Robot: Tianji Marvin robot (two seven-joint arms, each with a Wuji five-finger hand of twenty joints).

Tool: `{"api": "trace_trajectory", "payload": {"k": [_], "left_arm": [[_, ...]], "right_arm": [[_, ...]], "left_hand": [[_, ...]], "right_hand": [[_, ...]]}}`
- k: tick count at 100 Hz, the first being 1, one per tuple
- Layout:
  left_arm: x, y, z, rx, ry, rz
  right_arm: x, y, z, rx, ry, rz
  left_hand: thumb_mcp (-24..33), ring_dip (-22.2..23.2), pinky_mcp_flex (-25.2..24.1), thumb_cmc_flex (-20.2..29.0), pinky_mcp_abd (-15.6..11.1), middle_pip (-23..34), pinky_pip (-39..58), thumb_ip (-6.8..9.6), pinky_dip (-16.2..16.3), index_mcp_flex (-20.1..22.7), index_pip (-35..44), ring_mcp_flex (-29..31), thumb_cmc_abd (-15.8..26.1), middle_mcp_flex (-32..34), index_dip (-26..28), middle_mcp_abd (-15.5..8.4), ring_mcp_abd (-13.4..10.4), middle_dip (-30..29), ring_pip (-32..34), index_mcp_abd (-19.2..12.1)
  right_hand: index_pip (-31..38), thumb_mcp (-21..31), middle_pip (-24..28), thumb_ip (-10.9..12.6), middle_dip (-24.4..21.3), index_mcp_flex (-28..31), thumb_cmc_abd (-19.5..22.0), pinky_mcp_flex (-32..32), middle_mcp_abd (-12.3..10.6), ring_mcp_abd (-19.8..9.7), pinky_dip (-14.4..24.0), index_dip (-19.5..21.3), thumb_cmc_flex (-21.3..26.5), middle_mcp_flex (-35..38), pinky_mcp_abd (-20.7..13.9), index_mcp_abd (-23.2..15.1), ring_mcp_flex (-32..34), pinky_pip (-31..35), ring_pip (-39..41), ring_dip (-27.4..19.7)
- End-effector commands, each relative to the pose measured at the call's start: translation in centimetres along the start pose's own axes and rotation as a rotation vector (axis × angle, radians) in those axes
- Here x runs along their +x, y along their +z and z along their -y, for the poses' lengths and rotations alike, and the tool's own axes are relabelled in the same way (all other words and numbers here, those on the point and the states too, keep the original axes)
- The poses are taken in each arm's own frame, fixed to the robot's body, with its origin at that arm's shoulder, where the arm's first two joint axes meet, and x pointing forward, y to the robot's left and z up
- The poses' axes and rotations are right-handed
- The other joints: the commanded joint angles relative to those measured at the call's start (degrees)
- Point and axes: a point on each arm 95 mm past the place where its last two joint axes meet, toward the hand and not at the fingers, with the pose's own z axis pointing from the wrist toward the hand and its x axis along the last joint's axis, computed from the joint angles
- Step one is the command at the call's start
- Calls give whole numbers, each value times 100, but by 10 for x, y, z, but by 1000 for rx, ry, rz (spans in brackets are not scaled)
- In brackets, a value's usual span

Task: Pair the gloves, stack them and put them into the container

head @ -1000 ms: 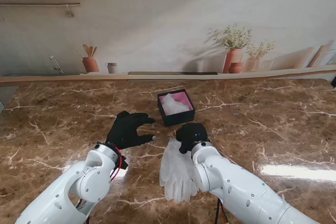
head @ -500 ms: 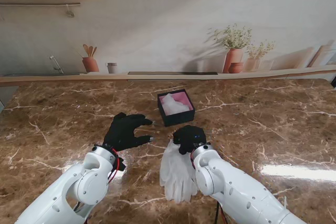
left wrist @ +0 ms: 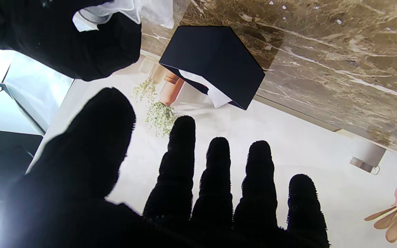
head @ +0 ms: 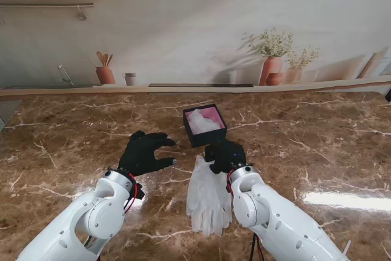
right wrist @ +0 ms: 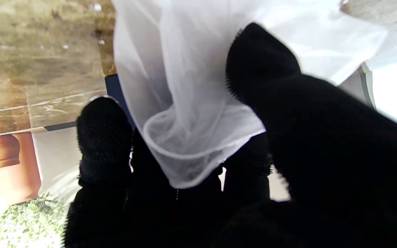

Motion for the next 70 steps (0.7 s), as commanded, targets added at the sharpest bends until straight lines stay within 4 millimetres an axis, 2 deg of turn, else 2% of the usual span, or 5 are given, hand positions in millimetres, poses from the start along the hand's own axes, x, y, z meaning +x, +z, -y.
{"api": "trace_trajectory", "payload": {"k": [1, 20, 40, 55, 70], "left_arm": [[1, -2, 0, 7, -5, -1], [-1, -2, 2, 11, -5, 6], [-1, -2, 4, 13, -4, 5], [-2, -2, 4, 19, -4, -1], [-2, -2, 4, 20, -2, -7]], "right_arm": [[-2, 0, -3, -6, 3, 7], [-8, 3, -9, -50, 23, 23], [-14, 3, -16, -137, 41, 4], [-15, -13, -18, -170, 60, -34], [-15, -36, -15, -175, 53, -122]], "left_hand": [[-162, -98, -133, 37, 40, -119, -180, 150, 136, 63, 47, -234, 148, -4, 81, -145, -286, -57, -200, -155], [-183, -98, -134, 42, 52, -121, -205, 154, 161, 70, 42, -226, 157, 5, 78, -140, -281, -58, -196, -152], [-191, -99, -136, 40, 61, -125, -226, 159, 181, 72, 40, -229, 170, 13, 77, -138, -279, -58, -198, -157], [-206, -100, -136, 32, 63, -132, -246, 159, 191, 69, 40, -226, 187, 16, 77, -145, -287, -58, -201, -169], [-215, -105, -140, 39, 68, -142, -270, 161, 199, 64, 36, -228, 191, 17, 76, -143, -281, -59, -209, -174]], "right_hand": [[226, 116, 70, 124, 121, 137, -23, 84, 11, 46, -13, -65, 211, 80, -17, -146, 63, -10, 125, 120], [252, 143, 39, 125, 243, 103, 61, 59, 41, 31, -20, -4, 152, 46, -42, -154, 33, -67, 112, 129], [133, 60, -117, 146, 395, -13, 305, -169, -76, -68, 102, 232, 39, 11, -21, -200, -121, -120, 32, 198], [57, 45, -119, 161, 494, -113, 489, -519, -164, -172, 327, 379, -86, -90, -60, -280, -377, 92, 170, 354], [24, 120, -83, 133, 540, -108, 432, -681, -235, -242, 541, 502, -144, -90, -101, -365, -548, 232, 356, 476]]}}
